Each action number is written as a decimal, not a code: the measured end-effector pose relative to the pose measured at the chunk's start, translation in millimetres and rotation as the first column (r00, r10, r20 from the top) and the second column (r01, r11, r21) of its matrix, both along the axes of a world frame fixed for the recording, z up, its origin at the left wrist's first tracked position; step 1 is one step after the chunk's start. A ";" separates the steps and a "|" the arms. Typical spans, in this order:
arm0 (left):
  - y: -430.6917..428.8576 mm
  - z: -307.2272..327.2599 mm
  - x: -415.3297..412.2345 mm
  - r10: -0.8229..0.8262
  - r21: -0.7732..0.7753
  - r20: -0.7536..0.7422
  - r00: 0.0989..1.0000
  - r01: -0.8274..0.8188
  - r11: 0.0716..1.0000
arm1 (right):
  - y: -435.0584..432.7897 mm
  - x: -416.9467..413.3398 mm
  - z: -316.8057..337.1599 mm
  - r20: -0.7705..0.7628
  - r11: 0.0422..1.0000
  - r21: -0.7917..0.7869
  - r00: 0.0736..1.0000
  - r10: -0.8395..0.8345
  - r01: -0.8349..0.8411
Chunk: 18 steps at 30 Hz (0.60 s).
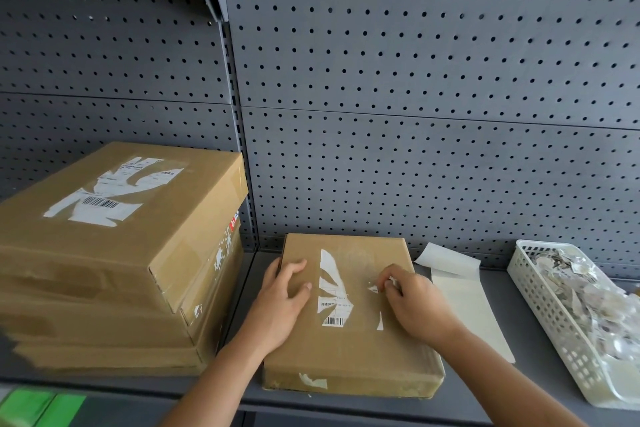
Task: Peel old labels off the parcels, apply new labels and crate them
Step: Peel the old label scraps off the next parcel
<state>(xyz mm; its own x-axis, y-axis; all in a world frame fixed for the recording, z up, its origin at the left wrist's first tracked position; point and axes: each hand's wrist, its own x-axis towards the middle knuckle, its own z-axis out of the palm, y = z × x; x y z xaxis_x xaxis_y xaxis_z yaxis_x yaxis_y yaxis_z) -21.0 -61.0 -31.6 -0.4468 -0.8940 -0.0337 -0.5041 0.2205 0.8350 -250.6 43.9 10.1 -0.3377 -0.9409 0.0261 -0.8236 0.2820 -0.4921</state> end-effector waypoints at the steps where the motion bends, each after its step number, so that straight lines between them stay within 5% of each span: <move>1: -0.3 -0.8 -0.1 0.001 0.004 0.003 1.000 -0.001 1.000 | -0.1 -0.5 -0.6 0.012 1.000 -0.017 1.000 -0.005 0.005; 18: -1.2 -2.4 1.3 -0.003 -0.001 0.003 1.000 0.003 1.000 | -2.7 6.2 -3.9 -0.073 1.000 0.019 0.997 0.018 -0.017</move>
